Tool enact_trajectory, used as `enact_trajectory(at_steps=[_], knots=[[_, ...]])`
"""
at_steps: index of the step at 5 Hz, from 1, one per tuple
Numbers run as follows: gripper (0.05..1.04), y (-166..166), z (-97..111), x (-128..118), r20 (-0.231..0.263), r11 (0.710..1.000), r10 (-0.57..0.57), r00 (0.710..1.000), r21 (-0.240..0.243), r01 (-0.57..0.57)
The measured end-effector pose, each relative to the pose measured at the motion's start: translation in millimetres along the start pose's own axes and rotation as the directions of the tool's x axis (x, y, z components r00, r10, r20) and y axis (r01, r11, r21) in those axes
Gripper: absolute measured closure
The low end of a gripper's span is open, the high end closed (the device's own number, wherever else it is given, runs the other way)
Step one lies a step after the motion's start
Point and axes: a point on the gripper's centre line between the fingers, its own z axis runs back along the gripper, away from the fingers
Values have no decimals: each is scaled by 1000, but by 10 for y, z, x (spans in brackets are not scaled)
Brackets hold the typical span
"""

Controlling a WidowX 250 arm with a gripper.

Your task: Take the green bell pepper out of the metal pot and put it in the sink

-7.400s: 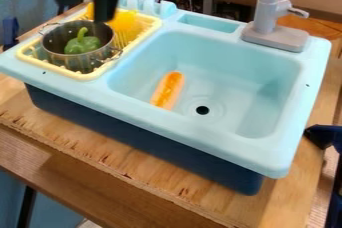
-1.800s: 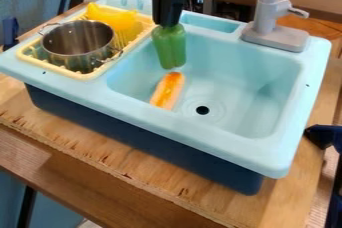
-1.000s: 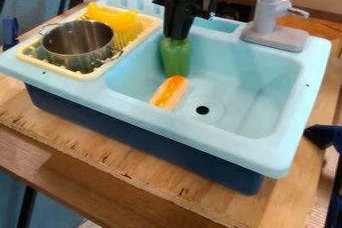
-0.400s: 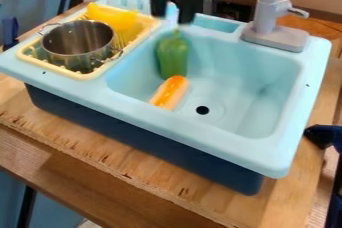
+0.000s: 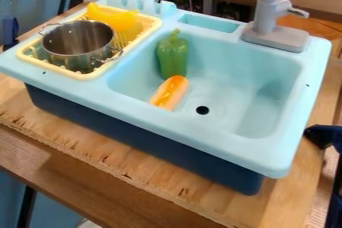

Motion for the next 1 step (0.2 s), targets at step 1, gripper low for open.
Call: enact_trajectory(at_steps=[1], knots=[[83,87,126,-263,45,999,14,999,41,-16]])
